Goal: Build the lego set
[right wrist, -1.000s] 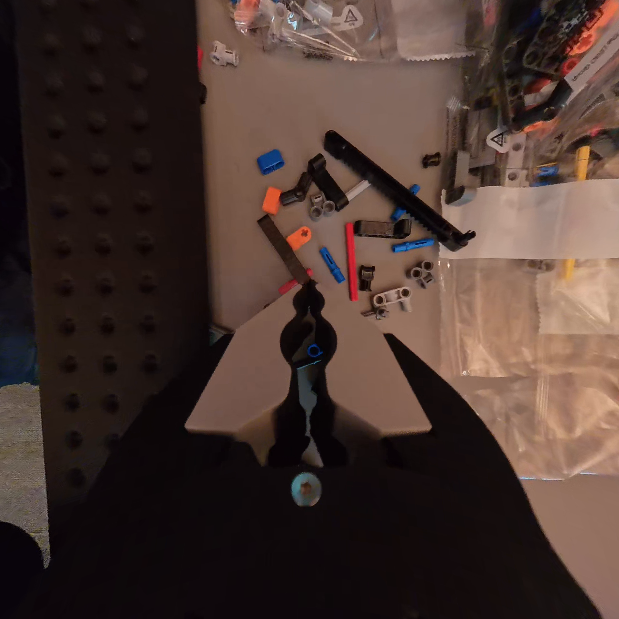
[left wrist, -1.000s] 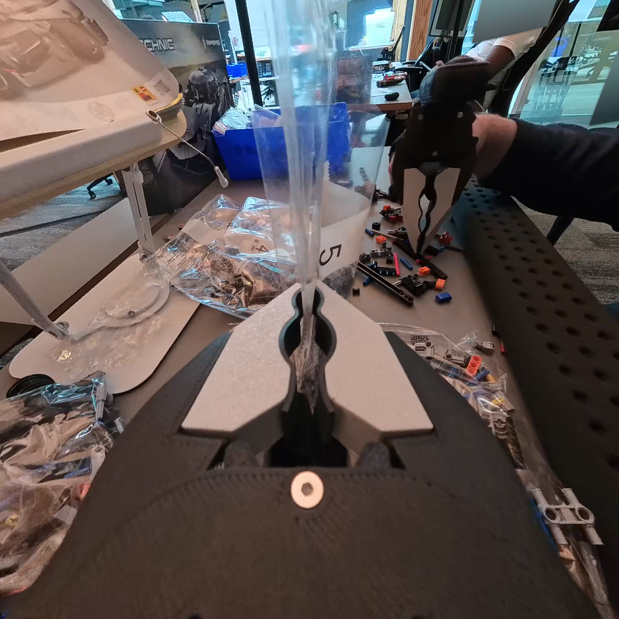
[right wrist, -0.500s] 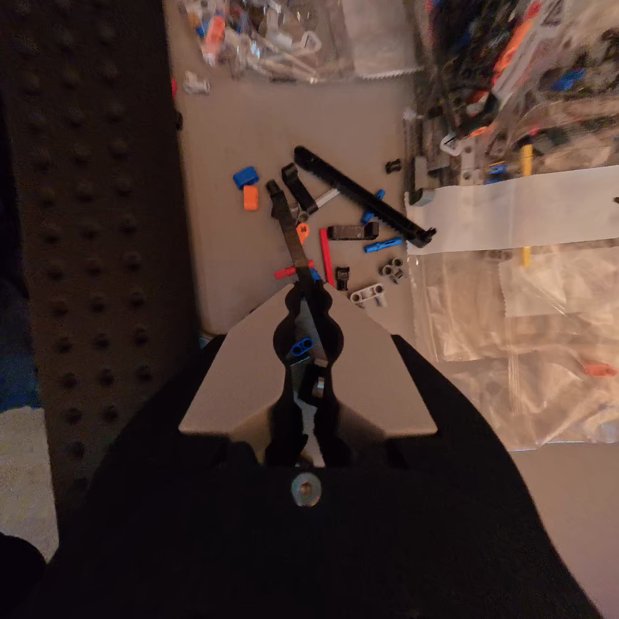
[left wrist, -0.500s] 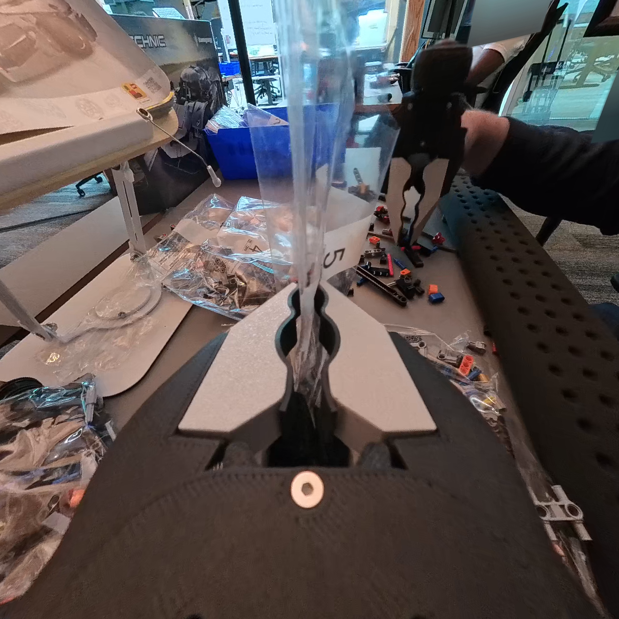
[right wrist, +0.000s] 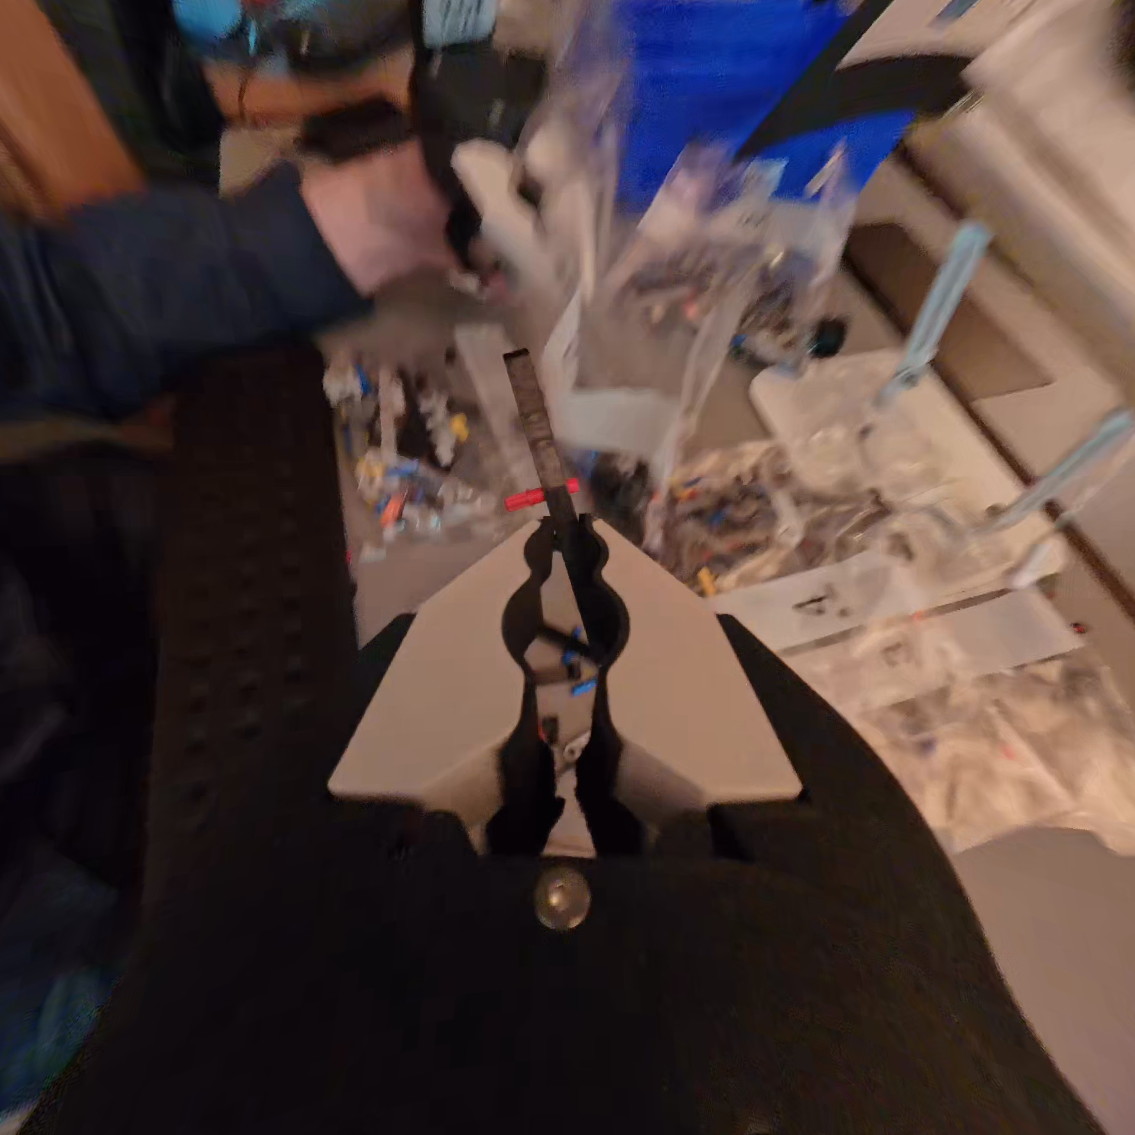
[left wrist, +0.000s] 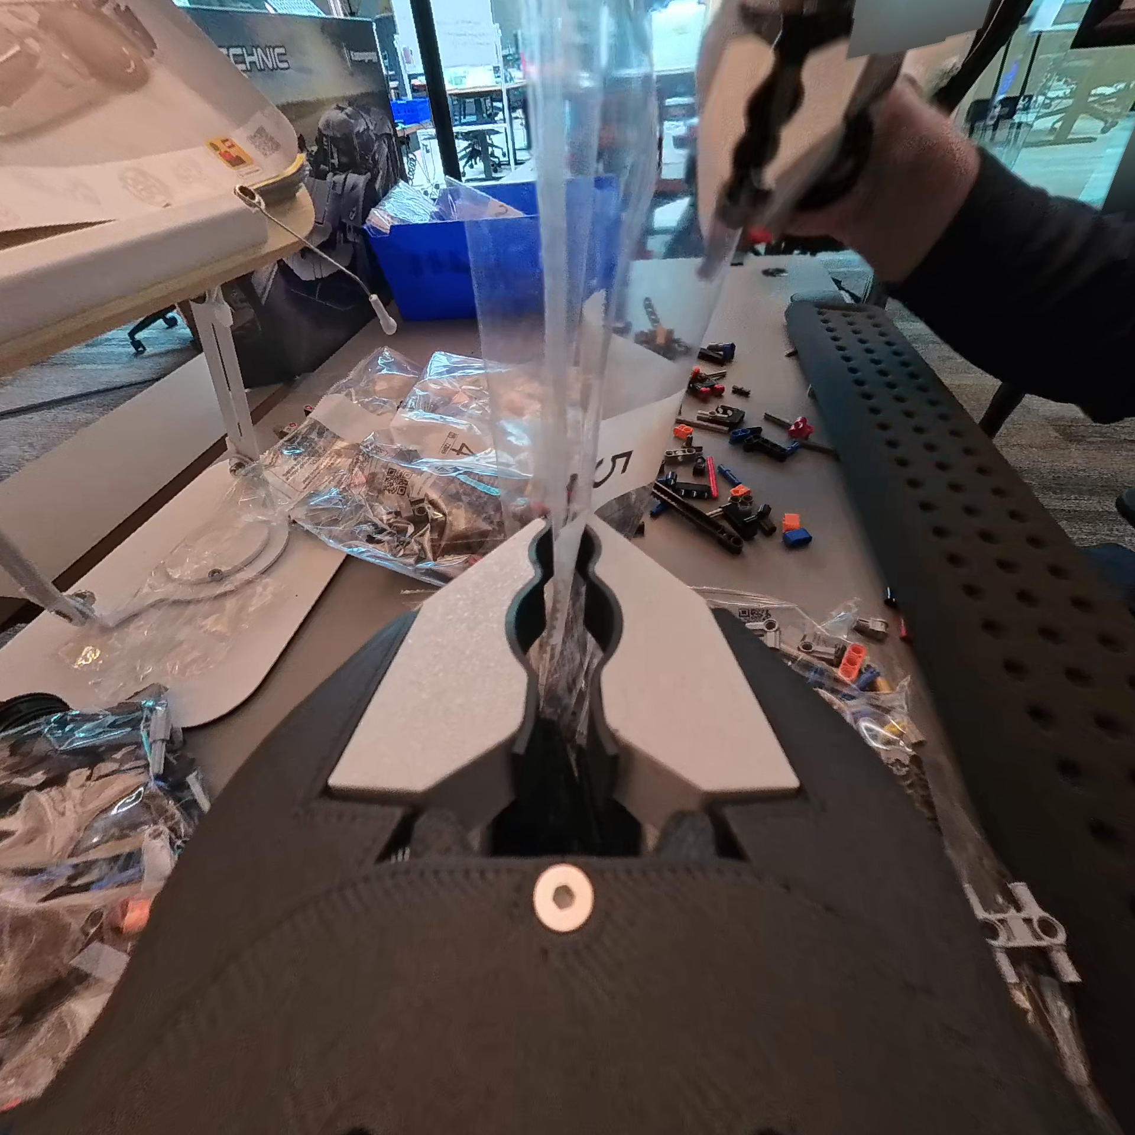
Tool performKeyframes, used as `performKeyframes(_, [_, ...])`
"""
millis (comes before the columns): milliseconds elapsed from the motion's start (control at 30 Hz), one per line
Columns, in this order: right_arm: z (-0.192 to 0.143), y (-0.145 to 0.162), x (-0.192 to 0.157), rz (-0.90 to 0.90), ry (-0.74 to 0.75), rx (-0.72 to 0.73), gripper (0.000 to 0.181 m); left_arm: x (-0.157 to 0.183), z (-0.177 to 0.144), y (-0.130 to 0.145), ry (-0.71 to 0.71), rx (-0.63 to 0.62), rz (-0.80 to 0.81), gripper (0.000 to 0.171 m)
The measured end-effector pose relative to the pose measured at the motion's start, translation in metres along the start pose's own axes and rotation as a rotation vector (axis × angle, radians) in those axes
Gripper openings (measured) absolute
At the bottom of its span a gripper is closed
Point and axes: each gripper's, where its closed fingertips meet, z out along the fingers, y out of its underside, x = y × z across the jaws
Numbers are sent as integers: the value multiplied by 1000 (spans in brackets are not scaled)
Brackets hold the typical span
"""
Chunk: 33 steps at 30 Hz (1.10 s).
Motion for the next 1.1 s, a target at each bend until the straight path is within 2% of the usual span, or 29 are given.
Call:
performKeyframes(100, [-8, -30, 20, -45, 158, -9, 5, 1, 0, -1, 2, 5, 3, 4])
performKeyframes(233, [-6, -46, 41, -254, 370, -232, 6, 1, -1, -3, 3, 15, 3, 4])
performKeyframes(433, [28, -65, 45, -645, 443, -565, 6, 2, -1, -5, 8, 25, 6, 3])
performKeyframes(500, [45, -69, 37, -733, 383, -622, 6, 2, -1, -4, 14, 29, 0, 2])
performKeyframes(567, [66, -64, 23, -716, 267, -663, 9, 2, 0, -3, 16, 25, -2, 2])
performKeyframes(633, [72, -59, 30, -702, 256, -709, 19, 2, 0, -2, 17, 19, -3, 1])
performKeyframes(733, [61, -61, 38, -678, 268, -699, 13, 2, 0, -4, 19, 32, -7, 0])
performKeyframes(767, [56, -60, 37, -666, 248, -695, 6, 2, 0, -5, 17, 35, -8, 0])
performKeyframes(833, [48, -54, 37, -694, 235, -724, 6, 2, 0, -6, 17, 37, -10, 0])
performKeyframes(900, [41, -59, 46, -737, 296, -737, 5, 2, 0, -7, 15, 39, -9, 0])
performKeyframes(967, [39, -58, 42, -774, 269, -756, 5, 2, 0, -6, 16, 39, -12, 0])
performKeyframes(1100, [33, -43, 41, -842, 220, -931, 5, -1, -3, -6, 5, 41, -18, 0])
